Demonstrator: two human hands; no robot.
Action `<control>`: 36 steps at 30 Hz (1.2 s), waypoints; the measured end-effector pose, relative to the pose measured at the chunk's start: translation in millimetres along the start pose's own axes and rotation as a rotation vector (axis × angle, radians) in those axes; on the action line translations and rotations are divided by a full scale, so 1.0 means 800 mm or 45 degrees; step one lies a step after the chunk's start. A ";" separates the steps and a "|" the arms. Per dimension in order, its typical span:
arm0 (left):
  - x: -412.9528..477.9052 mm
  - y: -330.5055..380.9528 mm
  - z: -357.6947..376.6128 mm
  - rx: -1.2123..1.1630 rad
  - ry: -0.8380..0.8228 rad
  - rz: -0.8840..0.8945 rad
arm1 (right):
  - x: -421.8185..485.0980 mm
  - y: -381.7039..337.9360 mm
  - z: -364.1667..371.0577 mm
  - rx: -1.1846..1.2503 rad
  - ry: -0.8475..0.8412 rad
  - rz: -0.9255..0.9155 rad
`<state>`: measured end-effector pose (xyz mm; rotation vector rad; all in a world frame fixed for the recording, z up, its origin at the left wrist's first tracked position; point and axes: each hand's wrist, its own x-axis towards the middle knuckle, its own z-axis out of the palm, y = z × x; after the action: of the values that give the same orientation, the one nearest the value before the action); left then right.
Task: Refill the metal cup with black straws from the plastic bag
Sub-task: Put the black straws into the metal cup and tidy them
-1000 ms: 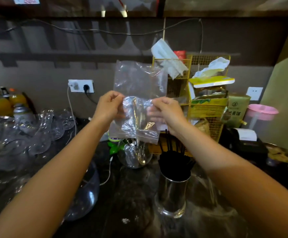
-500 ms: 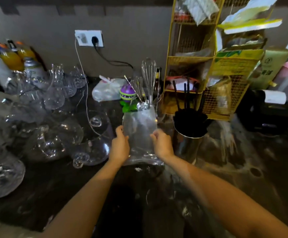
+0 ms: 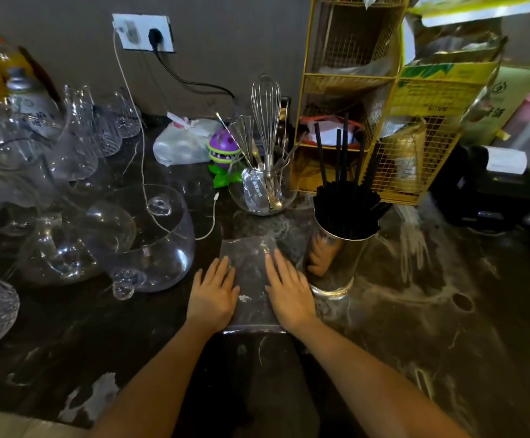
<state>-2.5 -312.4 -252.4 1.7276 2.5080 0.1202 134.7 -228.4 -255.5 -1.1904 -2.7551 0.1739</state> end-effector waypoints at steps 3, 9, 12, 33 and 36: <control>0.007 -0.003 0.008 -0.040 -0.216 0.029 | 0.000 0.009 -0.001 -0.052 -0.230 -0.084; 0.010 0.001 -0.004 -0.028 -0.294 0.015 | 0.003 0.016 -0.005 -0.007 -0.484 -0.047; 0.010 0.005 -0.012 -0.052 -0.321 -0.004 | 0.001 0.009 -0.026 0.058 -0.495 -0.025; 0.117 0.129 -0.272 -1.315 -0.050 0.330 | 0.069 0.080 -0.365 0.742 0.322 0.127; 0.129 0.137 -0.274 -1.290 -0.094 0.340 | 0.093 0.094 -0.372 0.696 0.091 0.174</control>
<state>35.9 -179.4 -25.3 1.4939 1.6113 1.0879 188.3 -107.4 31.4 -1.1876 -2.3293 0.8183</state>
